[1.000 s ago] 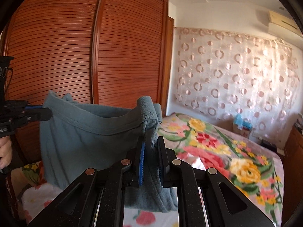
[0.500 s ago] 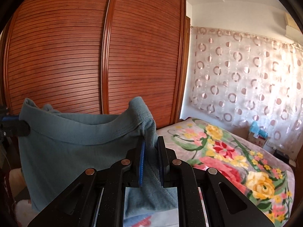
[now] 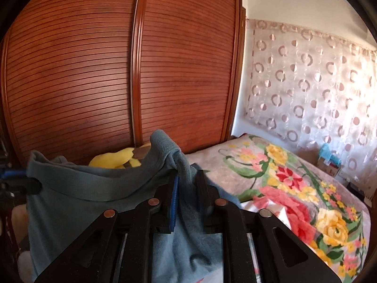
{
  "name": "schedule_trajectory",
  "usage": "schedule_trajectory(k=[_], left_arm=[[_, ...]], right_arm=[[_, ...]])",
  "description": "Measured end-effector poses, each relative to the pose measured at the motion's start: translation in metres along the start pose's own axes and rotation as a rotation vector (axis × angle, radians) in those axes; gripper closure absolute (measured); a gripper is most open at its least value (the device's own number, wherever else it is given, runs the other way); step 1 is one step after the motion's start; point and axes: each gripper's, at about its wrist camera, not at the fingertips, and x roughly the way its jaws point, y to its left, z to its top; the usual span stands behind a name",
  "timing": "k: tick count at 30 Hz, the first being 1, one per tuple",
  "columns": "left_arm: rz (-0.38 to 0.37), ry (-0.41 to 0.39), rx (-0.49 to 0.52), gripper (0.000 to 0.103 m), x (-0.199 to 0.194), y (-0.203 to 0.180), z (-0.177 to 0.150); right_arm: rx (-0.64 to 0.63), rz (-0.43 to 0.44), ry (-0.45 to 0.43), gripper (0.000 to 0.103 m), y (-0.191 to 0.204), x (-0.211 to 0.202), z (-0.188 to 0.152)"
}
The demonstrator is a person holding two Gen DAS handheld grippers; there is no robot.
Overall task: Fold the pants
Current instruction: 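Lower the folded shorts onto the stack of folded jeans with both tools, then open both tools and release the shorts on top of the stack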
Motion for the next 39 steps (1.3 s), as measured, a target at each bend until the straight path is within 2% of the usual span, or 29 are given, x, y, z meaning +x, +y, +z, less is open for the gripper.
schedule_trajectory(k=[3,7,13,22,27,39], left_arm=[[0.011,0.010,-0.005,0.094,0.001,0.001,-0.004],[0.017,0.015,-0.009,0.094,0.000,0.003,-0.008],[0.029,0.031,-0.002,0.094,0.006,0.006,-0.015],[0.031,0.056,-0.015,0.094,0.011,0.006,-0.019],[0.028,0.058,-0.021,0.094,0.008,0.005,-0.020],[0.029,0.055,-0.023,0.094,0.002,0.006,-0.018]], right_arm=[[0.018,0.005,-0.016,0.074,-0.004,-0.009,0.002],[0.032,0.006,-0.003,0.073,-0.010,-0.017,0.003],[0.034,0.059,0.046,0.073,-0.015,-0.024,-0.006],[0.070,0.032,0.140,0.073,-0.027,0.004,-0.005],[0.088,0.031,0.151,0.073,-0.025,0.014,-0.001],[0.109,0.048,0.136,0.073,-0.006,-0.031,-0.008]])
